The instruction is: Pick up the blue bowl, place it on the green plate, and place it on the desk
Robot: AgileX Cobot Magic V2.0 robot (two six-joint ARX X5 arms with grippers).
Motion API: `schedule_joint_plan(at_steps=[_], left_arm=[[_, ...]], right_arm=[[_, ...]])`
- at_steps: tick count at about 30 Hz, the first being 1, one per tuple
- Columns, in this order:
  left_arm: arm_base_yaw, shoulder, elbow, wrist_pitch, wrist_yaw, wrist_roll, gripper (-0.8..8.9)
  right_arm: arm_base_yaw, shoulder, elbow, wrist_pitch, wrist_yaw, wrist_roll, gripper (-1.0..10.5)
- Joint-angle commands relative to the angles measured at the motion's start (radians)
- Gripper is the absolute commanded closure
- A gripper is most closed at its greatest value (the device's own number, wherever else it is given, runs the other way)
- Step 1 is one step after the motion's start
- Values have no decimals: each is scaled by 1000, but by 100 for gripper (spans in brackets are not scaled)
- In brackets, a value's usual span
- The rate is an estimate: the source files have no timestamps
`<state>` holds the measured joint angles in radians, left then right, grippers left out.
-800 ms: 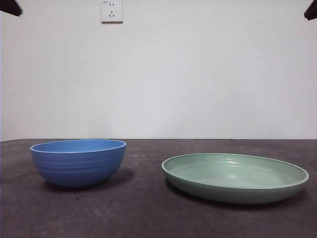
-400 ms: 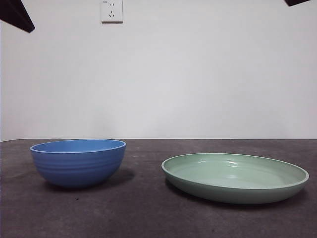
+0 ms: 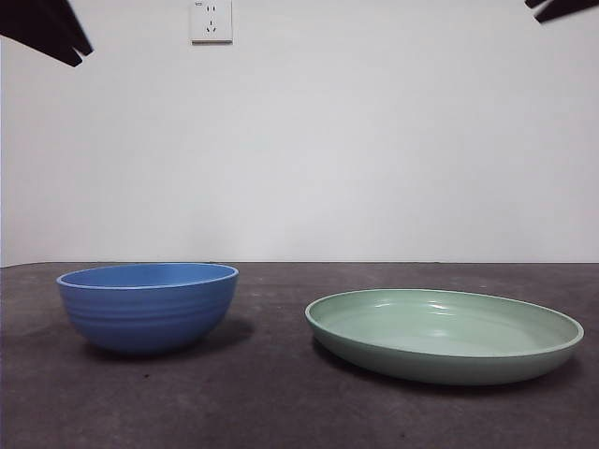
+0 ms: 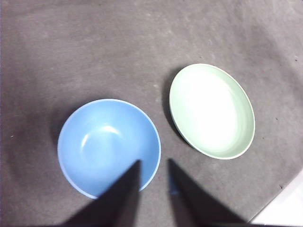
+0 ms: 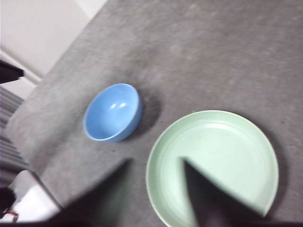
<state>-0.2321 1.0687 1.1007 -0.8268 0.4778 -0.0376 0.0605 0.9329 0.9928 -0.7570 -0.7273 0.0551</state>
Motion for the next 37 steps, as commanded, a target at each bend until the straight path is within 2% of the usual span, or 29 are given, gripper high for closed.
schedule_joint_plan(at_steps=[1,3,6,20,29,37], left_arm=[[-11,10,22,12,6,23,477],[-11,10,22,14,6,23,328],[-11,10,22,32,6,23,218],[1,72,22,35,-21,-24,224],[73,288,22,38,-43,-23,225],[77,499,22,65,-43,-15,225]], right_arm=[[3,7,17,-1,39,-6,384],[3,7,17,-2,47,-6,307],[3,7,17,0,47,-7,308],[3,6,17,-3,45,-6,308],[3,6,17,-30,43,14,308],[3,6,17,-40,43,15,308]])
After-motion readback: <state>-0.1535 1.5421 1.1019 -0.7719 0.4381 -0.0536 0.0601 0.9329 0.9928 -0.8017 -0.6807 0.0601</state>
